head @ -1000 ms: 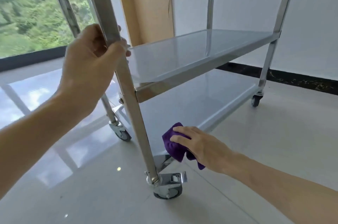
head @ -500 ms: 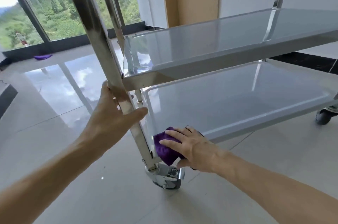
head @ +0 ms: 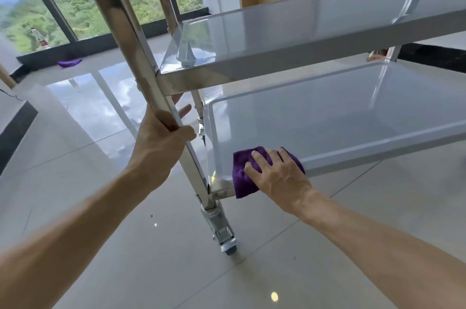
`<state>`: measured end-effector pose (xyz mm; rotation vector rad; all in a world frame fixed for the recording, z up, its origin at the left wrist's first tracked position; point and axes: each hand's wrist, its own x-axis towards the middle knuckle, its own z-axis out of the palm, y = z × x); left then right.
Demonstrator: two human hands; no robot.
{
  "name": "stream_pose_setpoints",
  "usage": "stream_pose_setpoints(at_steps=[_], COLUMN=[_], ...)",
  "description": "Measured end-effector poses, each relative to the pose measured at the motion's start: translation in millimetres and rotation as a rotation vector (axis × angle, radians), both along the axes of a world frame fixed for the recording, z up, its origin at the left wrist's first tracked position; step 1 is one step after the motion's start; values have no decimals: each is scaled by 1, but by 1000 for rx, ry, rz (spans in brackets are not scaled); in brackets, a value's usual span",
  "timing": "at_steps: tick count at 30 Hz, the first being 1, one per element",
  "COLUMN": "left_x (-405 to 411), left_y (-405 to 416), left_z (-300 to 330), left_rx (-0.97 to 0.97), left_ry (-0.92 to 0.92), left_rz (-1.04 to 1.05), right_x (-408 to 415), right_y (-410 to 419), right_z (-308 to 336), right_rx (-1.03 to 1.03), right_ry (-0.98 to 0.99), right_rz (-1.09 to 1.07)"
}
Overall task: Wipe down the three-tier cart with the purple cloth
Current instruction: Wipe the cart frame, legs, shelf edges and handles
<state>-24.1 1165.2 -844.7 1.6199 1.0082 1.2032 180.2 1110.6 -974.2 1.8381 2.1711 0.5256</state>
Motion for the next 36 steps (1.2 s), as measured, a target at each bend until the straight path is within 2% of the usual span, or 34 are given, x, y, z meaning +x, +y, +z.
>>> stream_pose_setpoints(at_steps=[13, 18, 22, 25, 29, 32, 36], left_x=[24, 34, 39, 44, 57, 66, 71], left_y=[23, 18, 15, 10, 4, 3, 6], left_z=[-7, -2, -2, -2, -1, -1, 2], left_rx=[18, -21, -62, -79, -99, -97, -81], left_ry=[20, -3, -14, -21, -57, -44, 14], left_rz=[-97, -135, -176, -188, -169, -154, -161], right_x=[12, 18, 20, 17, -11, -23, 7], right_y=[-9, -21, -32, -29, -12, -5, -21], right_z=[3, 4, 6, 3, 7, 7, 0], right_rx=[100, 119, 56, 64, 71, 63, 77], right_ry=[-102, -51, 14, 98, 110, 142, 174], right_rz=[-71, -84, -122, -56, 2, -13, 14])
